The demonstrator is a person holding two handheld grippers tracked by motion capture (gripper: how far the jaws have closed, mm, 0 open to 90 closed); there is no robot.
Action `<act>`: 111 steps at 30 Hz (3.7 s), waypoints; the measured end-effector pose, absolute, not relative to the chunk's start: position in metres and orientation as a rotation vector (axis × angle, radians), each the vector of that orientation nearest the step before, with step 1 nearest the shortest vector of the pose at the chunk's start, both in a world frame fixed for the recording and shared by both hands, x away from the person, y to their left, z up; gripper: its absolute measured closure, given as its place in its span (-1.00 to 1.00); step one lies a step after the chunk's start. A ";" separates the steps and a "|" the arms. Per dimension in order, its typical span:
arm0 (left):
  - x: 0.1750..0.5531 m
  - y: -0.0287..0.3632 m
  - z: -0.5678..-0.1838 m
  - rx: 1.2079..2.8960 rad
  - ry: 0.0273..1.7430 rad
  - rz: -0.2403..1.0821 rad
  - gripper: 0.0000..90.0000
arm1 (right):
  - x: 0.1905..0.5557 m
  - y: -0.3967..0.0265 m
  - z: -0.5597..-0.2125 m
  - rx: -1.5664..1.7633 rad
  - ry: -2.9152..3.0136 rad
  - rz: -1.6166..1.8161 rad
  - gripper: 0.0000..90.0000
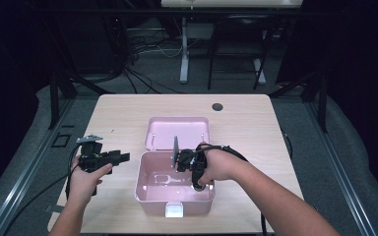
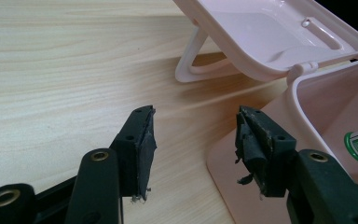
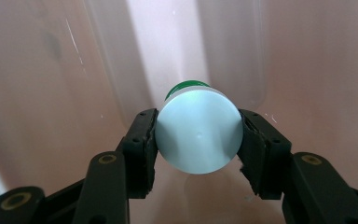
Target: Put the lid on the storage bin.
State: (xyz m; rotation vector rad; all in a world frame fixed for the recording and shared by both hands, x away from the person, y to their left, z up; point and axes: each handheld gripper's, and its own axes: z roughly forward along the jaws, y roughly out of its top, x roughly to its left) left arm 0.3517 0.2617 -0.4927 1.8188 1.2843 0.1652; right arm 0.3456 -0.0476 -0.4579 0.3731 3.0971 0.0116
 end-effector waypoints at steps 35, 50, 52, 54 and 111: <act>0.353 0.261 -0.495 1.824 1.288 0.159 0.05 | 0.340 -0.044 -0.487 0.175 3.078 -0.098 0.12; 0.353 0.262 -0.495 1.826 1.289 0.158 0.05 | 0.340 -0.039 -0.492 0.129 3.066 -0.114 0.12; 0.353 0.262 -0.495 1.824 1.290 0.158 0.05 | 0.340 -0.039 -0.493 0.120 3.062 -0.122 0.12; 0.353 0.262 -0.495 1.824 1.289 0.158 0.05 | 0.339 -0.039 -0.494 0.115 3.060 -0.123 0.12; 0.350 0.256 -0.489 1.837 1.248 0.157 0.05 | 0.338 -0.051 -0.459 0.188 3.015 0.023 0.16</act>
